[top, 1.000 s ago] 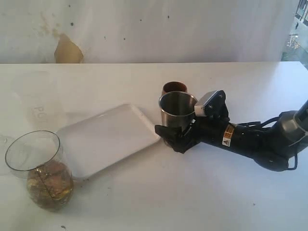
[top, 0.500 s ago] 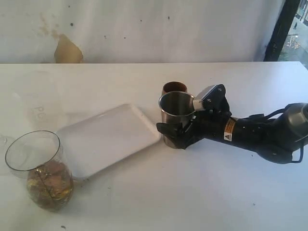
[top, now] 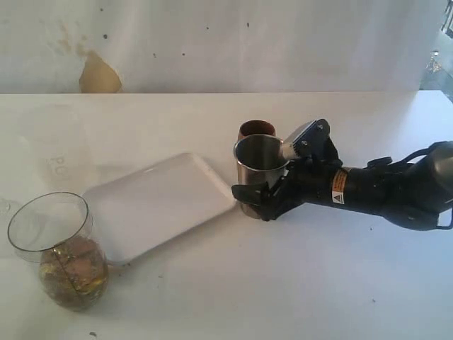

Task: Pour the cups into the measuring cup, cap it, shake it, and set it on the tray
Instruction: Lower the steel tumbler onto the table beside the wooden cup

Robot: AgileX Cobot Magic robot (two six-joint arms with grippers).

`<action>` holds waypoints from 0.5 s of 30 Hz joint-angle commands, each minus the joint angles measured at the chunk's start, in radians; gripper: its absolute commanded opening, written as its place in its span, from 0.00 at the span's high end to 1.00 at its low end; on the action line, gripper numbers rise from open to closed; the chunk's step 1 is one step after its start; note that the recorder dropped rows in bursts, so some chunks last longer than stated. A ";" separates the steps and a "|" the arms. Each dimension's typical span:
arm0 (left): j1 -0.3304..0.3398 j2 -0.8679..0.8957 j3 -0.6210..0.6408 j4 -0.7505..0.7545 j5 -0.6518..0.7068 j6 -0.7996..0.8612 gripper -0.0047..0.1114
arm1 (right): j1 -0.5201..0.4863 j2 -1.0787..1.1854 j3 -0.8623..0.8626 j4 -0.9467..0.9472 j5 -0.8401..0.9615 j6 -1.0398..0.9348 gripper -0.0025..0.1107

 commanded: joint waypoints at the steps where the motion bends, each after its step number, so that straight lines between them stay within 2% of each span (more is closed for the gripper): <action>1: -0.005 -0.005 0.005 -0.005 0.000 0.001 0.96 | -0.008 -0.010 0.000 -0.044 -0.013 0.023 0.05; 15: -0.005 -0.005 0.005 -0.005 0.000 0.001 0.96 | -0.008 -0.112 0.065 0.005 0.095 -0.014 0.05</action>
